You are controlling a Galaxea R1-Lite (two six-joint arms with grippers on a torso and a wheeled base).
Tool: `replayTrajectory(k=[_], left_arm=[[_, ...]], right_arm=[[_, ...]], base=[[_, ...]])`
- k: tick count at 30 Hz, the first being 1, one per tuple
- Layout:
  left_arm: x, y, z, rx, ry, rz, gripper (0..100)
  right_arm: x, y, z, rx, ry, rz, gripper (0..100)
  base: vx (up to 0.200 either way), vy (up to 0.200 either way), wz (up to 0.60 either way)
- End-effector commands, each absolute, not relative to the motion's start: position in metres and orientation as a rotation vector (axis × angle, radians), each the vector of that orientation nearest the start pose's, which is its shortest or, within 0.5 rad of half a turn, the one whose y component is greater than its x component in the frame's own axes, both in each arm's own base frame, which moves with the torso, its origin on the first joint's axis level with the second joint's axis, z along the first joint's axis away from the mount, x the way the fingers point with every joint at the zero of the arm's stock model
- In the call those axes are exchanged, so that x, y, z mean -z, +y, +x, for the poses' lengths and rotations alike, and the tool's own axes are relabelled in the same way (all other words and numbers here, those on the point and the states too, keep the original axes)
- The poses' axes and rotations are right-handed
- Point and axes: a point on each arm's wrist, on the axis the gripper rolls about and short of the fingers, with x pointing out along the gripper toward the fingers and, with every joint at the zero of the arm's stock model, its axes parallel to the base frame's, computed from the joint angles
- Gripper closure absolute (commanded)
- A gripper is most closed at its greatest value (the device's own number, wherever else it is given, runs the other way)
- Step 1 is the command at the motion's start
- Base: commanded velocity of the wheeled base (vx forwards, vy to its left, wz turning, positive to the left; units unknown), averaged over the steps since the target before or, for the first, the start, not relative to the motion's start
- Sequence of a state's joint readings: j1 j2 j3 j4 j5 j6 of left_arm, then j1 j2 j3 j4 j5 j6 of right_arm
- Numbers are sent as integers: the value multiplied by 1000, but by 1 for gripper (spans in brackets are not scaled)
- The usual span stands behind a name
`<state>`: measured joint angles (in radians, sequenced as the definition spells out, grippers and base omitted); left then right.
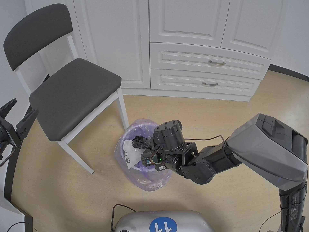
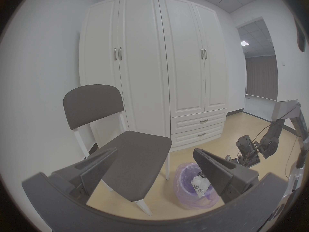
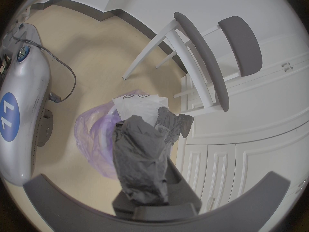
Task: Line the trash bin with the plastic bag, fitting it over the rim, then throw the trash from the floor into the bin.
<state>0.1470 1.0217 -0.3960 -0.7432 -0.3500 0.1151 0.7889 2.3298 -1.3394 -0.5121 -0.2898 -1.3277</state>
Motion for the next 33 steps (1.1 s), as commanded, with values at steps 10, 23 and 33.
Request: replayTrajectory(k=[10, 23, 33], left_arm=[[-224, 10, 128, 204, -137, 146, 0], [-224, 10, 128, 218, -141, 148, 0], [-224, 10, 128, 221, -140, 149, 0]], right_arm=[[-73, 310, 323, -701, 34, -1525, 100], [-74, 278, 331, -663, 110, -1540, 100], [-48, 264, 353, -641, 183, -1545, 100]], base=[[0, 0, 0], [0, 0, 0], [0, 0, 0]])
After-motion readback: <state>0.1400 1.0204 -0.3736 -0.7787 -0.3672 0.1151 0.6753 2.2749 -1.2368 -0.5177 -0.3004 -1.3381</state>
